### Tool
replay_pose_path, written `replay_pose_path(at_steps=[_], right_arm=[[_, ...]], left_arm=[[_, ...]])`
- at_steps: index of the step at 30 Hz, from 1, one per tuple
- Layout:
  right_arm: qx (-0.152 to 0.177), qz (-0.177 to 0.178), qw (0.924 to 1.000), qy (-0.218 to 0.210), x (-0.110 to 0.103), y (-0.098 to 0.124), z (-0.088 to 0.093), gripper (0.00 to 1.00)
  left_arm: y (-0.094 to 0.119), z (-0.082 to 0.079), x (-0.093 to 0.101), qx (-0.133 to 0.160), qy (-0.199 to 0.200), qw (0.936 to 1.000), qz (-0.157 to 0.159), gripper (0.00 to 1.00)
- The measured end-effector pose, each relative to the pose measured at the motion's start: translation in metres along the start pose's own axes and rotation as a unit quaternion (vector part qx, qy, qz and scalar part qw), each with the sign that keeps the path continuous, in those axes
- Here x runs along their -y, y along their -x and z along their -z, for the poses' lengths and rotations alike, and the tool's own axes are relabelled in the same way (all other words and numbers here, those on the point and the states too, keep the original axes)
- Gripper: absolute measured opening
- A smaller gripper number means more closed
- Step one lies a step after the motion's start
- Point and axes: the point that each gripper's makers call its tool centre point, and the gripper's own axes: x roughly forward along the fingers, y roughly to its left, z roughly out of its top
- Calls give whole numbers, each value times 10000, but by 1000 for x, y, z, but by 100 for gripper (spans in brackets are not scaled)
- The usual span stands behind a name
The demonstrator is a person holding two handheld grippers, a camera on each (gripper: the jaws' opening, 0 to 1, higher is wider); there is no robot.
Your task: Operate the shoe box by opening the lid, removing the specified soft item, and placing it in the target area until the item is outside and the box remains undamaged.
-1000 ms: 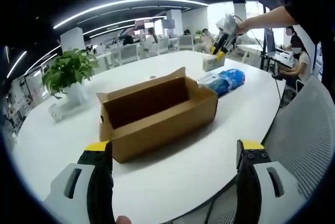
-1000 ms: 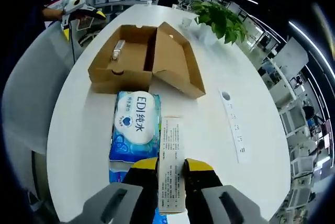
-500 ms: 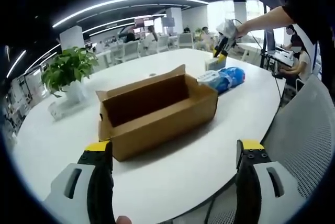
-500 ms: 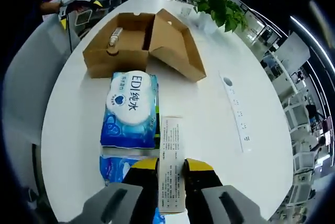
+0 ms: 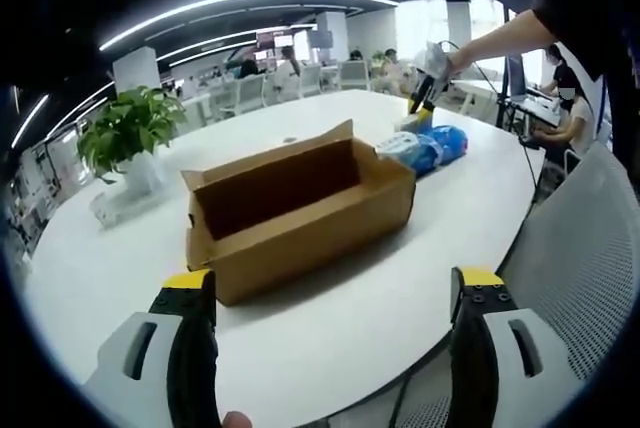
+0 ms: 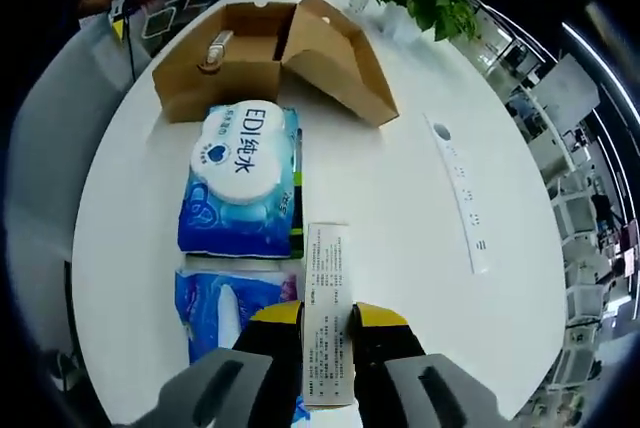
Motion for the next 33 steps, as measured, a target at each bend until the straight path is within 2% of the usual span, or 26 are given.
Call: replay_pose_path(at_steps=[10, 16, 33], right_arm=[[-426, -10, 9990, 105, 2, -8, 25, 14], [-564, -40, 9983, 173, 0, -9, 31, 15], [-632, -64, 9977, 236, 0, -8, 32, 15]], left_arm=[[0, 1, 0, -43, 6, 10000, 6, 97], [-1, 2, 0, -54, 15, 10000, 16, 97], [0, 3, 0, -86, -5, 10000, 5, 96]])
